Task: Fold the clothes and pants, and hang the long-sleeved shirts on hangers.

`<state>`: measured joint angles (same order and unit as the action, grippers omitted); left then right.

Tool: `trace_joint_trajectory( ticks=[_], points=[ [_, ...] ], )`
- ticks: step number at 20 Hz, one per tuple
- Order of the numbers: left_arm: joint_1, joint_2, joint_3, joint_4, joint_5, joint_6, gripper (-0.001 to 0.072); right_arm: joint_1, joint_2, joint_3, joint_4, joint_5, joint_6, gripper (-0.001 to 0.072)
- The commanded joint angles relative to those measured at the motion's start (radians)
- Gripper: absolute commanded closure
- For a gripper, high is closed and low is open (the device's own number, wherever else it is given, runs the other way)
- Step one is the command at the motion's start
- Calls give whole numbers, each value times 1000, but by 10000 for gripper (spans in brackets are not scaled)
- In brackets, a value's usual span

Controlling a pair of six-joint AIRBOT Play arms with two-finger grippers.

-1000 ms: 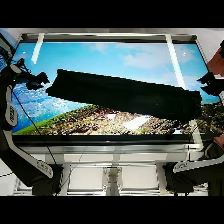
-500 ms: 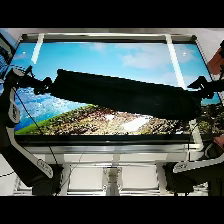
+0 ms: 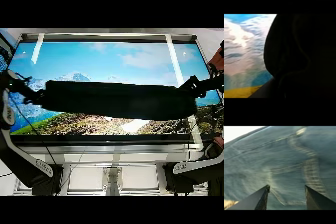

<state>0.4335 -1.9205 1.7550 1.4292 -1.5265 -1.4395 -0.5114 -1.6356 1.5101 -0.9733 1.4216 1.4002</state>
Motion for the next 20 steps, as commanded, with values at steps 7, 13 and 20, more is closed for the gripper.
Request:
trace_joint_trajectory(
  ticks=[7, 13, 20],
  points=[
    [55, 293, 0, 66, -23, 136, 687, 138, 9, 0, 1, 114, 0, 232],
    [-238, 430, 1, 6, -23, 217, 687, 176, 57, 0, 2, 114, 2, 232],
    [-665, 433, 2, -147, 164, 127, 688, 175, 132, 0, 0, 152, 1, 232]
  ],
)
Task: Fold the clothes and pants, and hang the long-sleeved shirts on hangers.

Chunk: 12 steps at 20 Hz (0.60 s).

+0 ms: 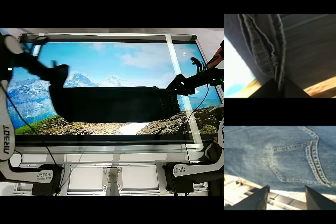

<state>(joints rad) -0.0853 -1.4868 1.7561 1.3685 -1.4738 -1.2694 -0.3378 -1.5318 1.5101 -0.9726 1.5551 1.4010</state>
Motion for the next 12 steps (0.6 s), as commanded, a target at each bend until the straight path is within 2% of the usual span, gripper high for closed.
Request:
trace_joint_trajectory(
  ticks=[1, 5, 12],
  points=[
    [-186, -10, 1, -115, 154, -87, 687, 2, 40, 0, -1, 25, 0, 232],
    [-290, -73, 1, -160, 183, -232, 688, 2, 84, 0, -4, 36, 0, 232],
    [-408, -169, -1, -244, 155, -280, 688, 2, 142, 0, -52, 51, 0, 232]
  ],
)
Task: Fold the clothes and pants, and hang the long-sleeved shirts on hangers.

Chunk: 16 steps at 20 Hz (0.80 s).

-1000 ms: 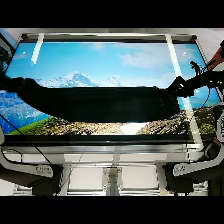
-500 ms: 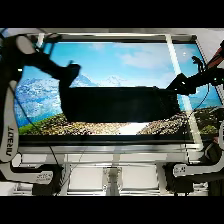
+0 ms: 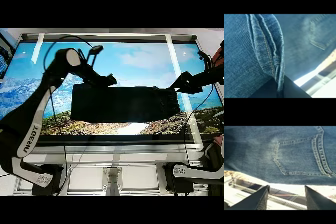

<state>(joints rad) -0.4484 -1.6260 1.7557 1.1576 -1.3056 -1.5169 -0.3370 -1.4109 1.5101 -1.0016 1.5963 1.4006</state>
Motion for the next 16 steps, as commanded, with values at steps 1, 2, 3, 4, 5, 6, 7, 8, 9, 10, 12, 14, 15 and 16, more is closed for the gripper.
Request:
trace_joint_trajectory(
  ticks=[1, 2, 3, 4, 5, 6, 7, 8, 9, 10, 12, 14, 15, 16],
  points=[
    [-56, -38, -2, -33, -41, -32, 687, 1, 24, 0, -24, 12, 0, 232],
    [-64, -48, -2, -34, -79, -32, 687, 1, 26, 0, -24, 13, 0, 232],
    [-70, -58, -2, -35, -125, -31, 681, 1, 27, 0, -24, 13, 0, 232],
    [-73, -65, -2, -37, -168, -20, 586, 1, 27, 0, -24, 13, 0, 232],
    [-73, -70, -2, -37, -201, -6, 304, 1, 27, 0, -24, 14, 0, 232],
    [-66, -71, -1, -37, -216, 2, 86, 1, 27, 0, -24, 19, 0, 232],
    [-55, -69, -1, -37, -227, 3, 22, 1, 27, 0, -24, 24, 0, 232],
    [-39, -67, -1, -47, -237, 6, 22, 1, 27, 0, -24, 33, 0, 232],
    [-17, -61, -1, -87, -240, 23, 22, 1, 27, 0, -24, 38, 0, 232],
    [7, -53, -1, -129, -239, 50, 22, 1, 27, 0, -24, 39, 0, 232],
    [70, -31, -1, -126, -235, 66, 50, 1, 27, 0, -24, 43, 0, 232],
    [160, -9, -2, -1, -238, 61, 82, 1, 27, 0, -24, 60, -3, 232],
    [207, -6, -2, 50, -244, 54, 82, 1, 27, 0, -24, 66, -7, 232],
    [262, -6, -4, 69, -251, 55, 82, 1, 27, 0, -24, 69, -7, 232]
  ],
)
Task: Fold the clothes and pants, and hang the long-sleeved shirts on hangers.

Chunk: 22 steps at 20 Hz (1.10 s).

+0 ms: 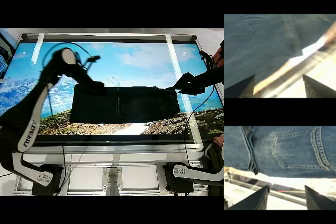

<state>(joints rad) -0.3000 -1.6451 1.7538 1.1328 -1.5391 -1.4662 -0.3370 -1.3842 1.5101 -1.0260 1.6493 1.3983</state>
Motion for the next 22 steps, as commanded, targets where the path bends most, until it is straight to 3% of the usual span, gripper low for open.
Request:
trace_joint_trajectory(
  ticks=[1, 5, 8, 11, 17, 19, 21, 22],
  points=[
    [164, 13, -13, 89, -17, 5, 82, 1, 0, 0, 0, 15, -5, 232],
    [334, 13, -135, 83, 12, 7, 70, 1, 0, 0, 0, 15, -5, 232],
    [398, 11, -295, -24, 144, 10, 61, 1, 0, 0, 0, 15, -5, 232],
    [404, -5, -393, -39, 238, 17, 61, 1, 0, 0, 0, 15, -5, 232],
    [352, -106, -409, -115, 268, 46, 76, 1, 0, 0, 1, 18, -1, 232],
    [343, -128, -409, -116, 267, 46, 282, 2, 0, 0, 1, 27, -1, 233],
    [345, -132, -409, -116, 259, 53, 604, 1, 0, 0, 1, 37, -1, 232],
    [355, -129, -409, -116, 245, 61, 687, 2, 1, 0, 1, 39, -2, 232]
  ],
)
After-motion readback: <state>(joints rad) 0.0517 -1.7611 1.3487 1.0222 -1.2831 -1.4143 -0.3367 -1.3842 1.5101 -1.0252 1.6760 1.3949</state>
